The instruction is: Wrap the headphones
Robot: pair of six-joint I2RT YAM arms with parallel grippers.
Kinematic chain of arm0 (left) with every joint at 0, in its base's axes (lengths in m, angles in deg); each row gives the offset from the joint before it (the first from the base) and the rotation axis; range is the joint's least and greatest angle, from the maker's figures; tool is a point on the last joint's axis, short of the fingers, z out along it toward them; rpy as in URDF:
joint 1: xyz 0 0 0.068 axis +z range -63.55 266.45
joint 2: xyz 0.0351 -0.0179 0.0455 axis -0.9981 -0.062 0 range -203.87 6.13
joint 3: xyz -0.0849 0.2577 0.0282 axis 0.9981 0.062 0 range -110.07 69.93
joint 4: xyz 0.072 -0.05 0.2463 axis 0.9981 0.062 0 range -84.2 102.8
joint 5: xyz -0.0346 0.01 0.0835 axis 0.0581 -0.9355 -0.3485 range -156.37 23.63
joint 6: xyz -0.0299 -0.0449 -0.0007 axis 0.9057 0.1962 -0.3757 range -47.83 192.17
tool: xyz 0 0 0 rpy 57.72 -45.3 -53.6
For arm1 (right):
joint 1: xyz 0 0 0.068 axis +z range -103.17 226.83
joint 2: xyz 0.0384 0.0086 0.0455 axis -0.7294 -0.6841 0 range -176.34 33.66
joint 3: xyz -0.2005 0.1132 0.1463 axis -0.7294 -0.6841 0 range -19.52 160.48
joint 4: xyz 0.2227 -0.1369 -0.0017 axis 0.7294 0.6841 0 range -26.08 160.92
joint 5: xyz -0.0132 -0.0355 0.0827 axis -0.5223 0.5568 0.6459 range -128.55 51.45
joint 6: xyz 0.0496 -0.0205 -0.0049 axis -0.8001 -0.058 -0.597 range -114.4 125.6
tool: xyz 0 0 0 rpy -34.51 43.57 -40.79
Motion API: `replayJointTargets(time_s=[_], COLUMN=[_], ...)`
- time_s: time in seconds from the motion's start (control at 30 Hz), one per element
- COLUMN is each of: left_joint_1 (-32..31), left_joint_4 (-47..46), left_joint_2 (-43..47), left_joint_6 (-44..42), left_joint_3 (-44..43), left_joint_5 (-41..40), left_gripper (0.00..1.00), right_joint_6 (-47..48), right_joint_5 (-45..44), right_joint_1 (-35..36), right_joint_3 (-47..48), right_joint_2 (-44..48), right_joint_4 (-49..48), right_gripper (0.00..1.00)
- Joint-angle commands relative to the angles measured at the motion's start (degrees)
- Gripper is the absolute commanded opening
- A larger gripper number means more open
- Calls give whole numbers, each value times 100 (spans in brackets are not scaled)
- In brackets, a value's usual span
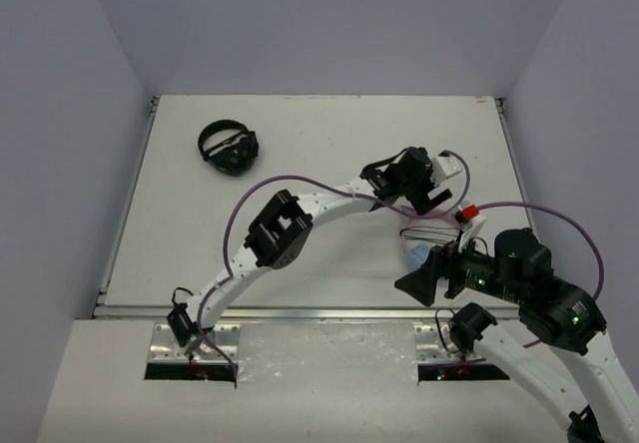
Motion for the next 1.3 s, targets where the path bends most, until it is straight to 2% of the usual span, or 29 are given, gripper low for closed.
replayJointTargets(time_s=[0.0, 0.07, 0.13, 0.17, 0.2, 0.27, 0.3, 0.33, 0.37, 0.4, 0.43, 0.5, 0.6, 0.7, 0.8, 0.9, 0.97, 1.07, 1.27], left_joint_1=[109, 276, 512, 601, 810, 1049, 1172, 1356, 1436, 1524, 1664, 1761, 1771, 1771, 1771, 1770, 1771, 1762, 1762], left_joint_4=[-868, -730, -554, -361, 128, 675, 886, 897, 854, 914, 1011, 1528, 2363, 3049, 3402, 3114, 2562, 2094, 1548], left_joint_2=[1090, 1573, 2160, 2355, 2836, 3461, 4283, 4769, 5227, 6110, 6545, 7597, 8785, 9770, 10693, 11599, 11997, 12717, 13553], left_joint_6=[741, 1295, 1674, 2103, 2359, 3078, 3230, 3336, 3381, 3434, 3495, 3636, 3785, 3812, 3724, 3549, 3278, 3162, 3215], left_joint_3=[262, 385, 673, 762, 894, 1595, 2016, 2473, 3373, 3730, 4030, 4636, 5077, 5377, 5851, 6536, 7116, 7600, 8391], left_joint_5=[-1688, -2035, -2754, -2966, -3403, -3776, -4047, -4232, -4330, -4557, -4681, -4979, -5296, -5516, -5675, -5632, -5518, -4947, -4972], left_gripper=[100, 100, 100, 100, 100, 100, 100, 100, 100, 100, 100, 100, 100, 100, 100, 100, 100, 100, 100], right_joint_6=[132, 246, 422, 509, 589, 651, 773, 861, 931, 1141, 1239, 1397, 1503, 1503, 1599, 1758, 1776, 1662, 1618], right_joint_5=[-295, -662, -1093, -1400, -2134, -2972, -3585, -3826, -4055, -4249, -4486, -4698, -4883, -4805, -4717, -4716, -4725, -4769, -4796], right_joint_1=[-11, -11, -2, -11, -11, -11, -11, -11, -11, -11, -2, -11, -11, -11, -11, -11, -11, -11, -11], right_joint_3=[123, 185, 360, 457, 658, 887, 1088, 1204, 1318, 1545, 1678, 2159, 2862, 3487, 3665, 3421, 3245, 3174, 3059], right_joint_2=[-232, -346, -391, -408, -461, -522, -601, -645, -698, -751, -873, -1014, -1260, -1358, -1183, -841, -673, -435, -66], right_joint_4=[-386, -421, -369, -299, -80, 123, 298, 378, 457, 536, 694, 1027, 1475, 1924, 2197, 2216, 2198, 2347, 2453], right_gripper=[99, 99, 99, 99, 99, 99, 99, 99, 99, 99, 99, 99, 99, 99, 99, 99, 99, 99, 99])
